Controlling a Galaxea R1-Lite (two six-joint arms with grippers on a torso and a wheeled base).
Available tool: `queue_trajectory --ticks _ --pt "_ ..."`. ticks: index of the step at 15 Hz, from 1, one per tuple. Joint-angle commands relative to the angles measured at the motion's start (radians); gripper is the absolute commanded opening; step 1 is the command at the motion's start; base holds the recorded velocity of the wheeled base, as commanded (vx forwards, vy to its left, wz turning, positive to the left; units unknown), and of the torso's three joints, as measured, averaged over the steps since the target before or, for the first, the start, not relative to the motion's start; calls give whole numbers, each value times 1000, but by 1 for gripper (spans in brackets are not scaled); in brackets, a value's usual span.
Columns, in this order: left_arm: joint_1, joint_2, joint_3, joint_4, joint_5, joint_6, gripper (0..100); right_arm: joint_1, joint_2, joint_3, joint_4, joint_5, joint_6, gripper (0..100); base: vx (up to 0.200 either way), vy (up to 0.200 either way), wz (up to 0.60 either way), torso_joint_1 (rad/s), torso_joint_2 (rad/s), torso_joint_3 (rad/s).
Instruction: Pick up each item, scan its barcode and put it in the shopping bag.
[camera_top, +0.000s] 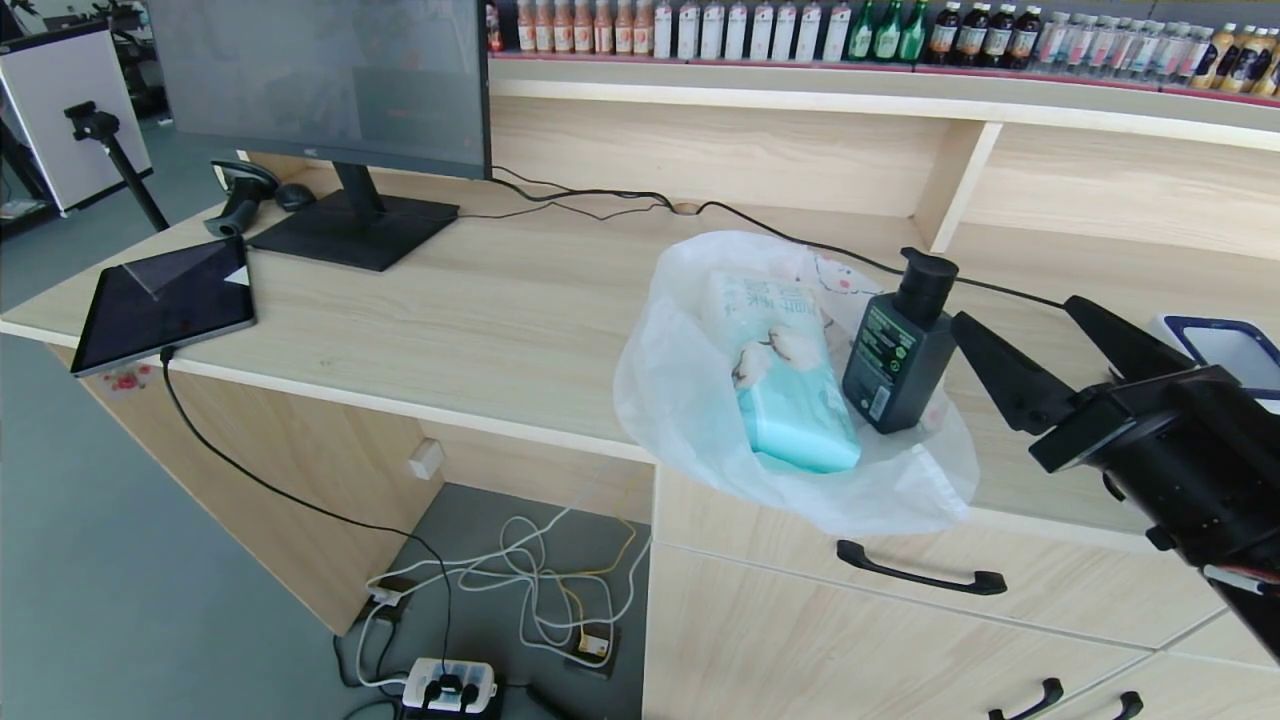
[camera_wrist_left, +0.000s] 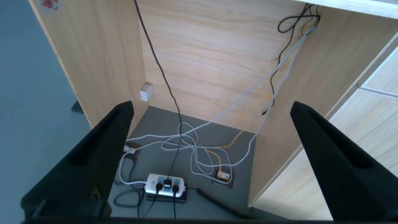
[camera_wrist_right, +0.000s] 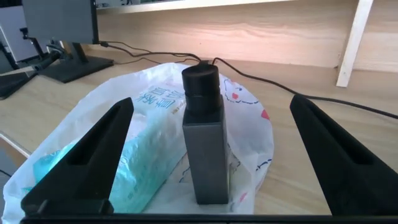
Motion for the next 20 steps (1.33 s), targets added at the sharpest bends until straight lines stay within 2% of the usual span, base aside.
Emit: queue_trajectory --ticks 1,8,9,20 --pt "0 0 0 -1 0 -1 100 0 -7 8 -1 0 1 100 0 0 -600 -2 2 -2" --pt "0 0 0 -1 0 2 100 0 2 11 -1 0 1 100 0 0 -600 3 2 2" --pt "0 0 0 2 0 2 100 0 0 15 -1 0 1 100 0 0 0 0 0 0" --pt "0 0 0 4 0 4 100 -15 2 26 -1 0 -1 100 0 -200 0 1 2 2"
